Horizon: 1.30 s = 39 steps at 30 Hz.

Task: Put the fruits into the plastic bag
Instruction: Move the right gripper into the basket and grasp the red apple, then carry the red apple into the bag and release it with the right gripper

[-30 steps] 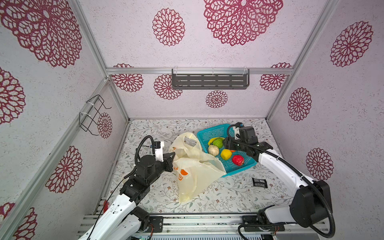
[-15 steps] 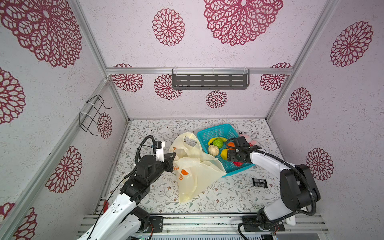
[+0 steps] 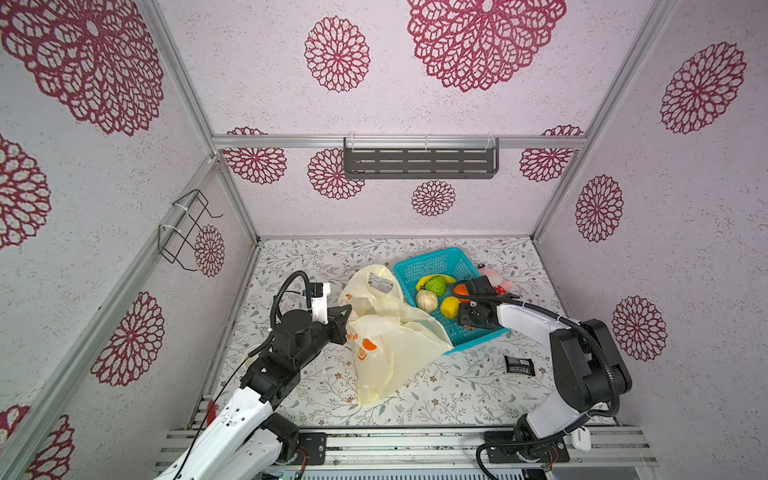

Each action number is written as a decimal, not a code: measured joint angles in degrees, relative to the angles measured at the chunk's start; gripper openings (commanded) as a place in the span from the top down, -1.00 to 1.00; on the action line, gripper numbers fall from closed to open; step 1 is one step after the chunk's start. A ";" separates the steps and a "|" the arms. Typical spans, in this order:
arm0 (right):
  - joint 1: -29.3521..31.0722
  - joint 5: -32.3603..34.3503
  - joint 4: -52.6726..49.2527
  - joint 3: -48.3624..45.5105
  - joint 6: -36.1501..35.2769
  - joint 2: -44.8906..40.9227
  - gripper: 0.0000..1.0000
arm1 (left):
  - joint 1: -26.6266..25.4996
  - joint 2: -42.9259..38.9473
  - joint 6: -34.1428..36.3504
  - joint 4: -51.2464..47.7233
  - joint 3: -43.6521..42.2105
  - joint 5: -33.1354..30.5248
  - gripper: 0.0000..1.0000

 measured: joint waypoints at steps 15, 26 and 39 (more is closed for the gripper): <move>13.18 -30.64 11.96 8.55 -5.57 -10.16 0.03 | -0.09 1.62 -0.04 0.81 0.00 1.16 1.00; 25.86 -37.46 -1.57 11.56 -16.50 1.64 0.03 | -0.90 1.57 -0.02 0.04 0.00 0.66 1.00; 26.73 -30.97 -6.88 12.87 -17.33 9.38 -0.44 | -1.49 2.93 0.26 0.02 0.83 -2.40 1.00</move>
